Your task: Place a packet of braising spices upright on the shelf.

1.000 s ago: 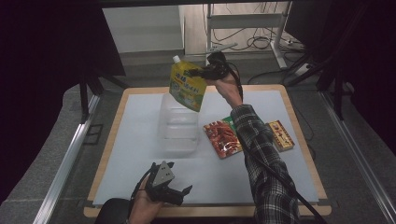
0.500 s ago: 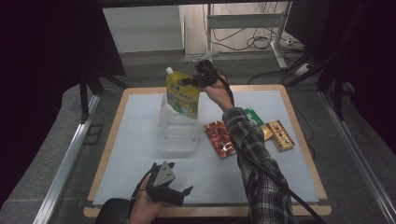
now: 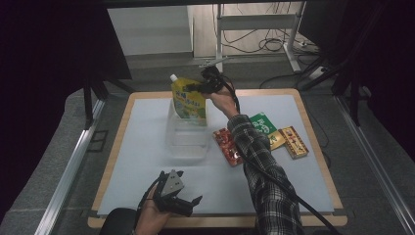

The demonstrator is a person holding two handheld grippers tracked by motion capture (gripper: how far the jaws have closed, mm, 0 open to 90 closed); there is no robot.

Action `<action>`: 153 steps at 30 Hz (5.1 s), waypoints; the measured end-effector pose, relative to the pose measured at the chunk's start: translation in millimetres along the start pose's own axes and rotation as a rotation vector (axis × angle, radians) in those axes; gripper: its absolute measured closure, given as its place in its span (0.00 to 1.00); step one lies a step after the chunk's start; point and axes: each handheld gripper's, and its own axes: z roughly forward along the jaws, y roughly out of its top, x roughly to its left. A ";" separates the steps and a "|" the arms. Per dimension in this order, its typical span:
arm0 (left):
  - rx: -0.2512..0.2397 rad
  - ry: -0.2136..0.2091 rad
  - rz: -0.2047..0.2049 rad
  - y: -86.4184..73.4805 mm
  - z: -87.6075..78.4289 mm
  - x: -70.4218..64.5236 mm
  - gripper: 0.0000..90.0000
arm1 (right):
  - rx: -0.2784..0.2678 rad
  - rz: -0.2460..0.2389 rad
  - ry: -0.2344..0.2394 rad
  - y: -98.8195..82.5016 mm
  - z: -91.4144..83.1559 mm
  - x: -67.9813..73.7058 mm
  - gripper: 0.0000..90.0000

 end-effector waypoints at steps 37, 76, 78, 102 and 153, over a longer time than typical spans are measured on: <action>0.007 -0.021 0.026 -0.1 3.9 -3.6 0.00 | 0.159 -0.023 -0.094 -43.4 -71.7 6.2 0.06; 0.007 -0.042 0.056 0.7 9.0 -9.1 0.00 | 0.183 0.081 -0.230 -150.9 -158.5 -19.3 0.06; 0.009 -0.043 0.058 0.7 9.3 -9.3 0.00 | 0.189 0.090 -0.243 -155.8 -160.9 -21.7 0.06; 0.021 -0.051 0.072 0.5 12.3 -11.5 0.00 | 0.287 0.251 -0.330 -212.3 -180.9 -62.5 0.06; 0.034 -0.066 0.108 1.7 15.8 -16.0 0.00 | 0.327 0.286 -0.350 -204.7 -172.3 -36.8 0.87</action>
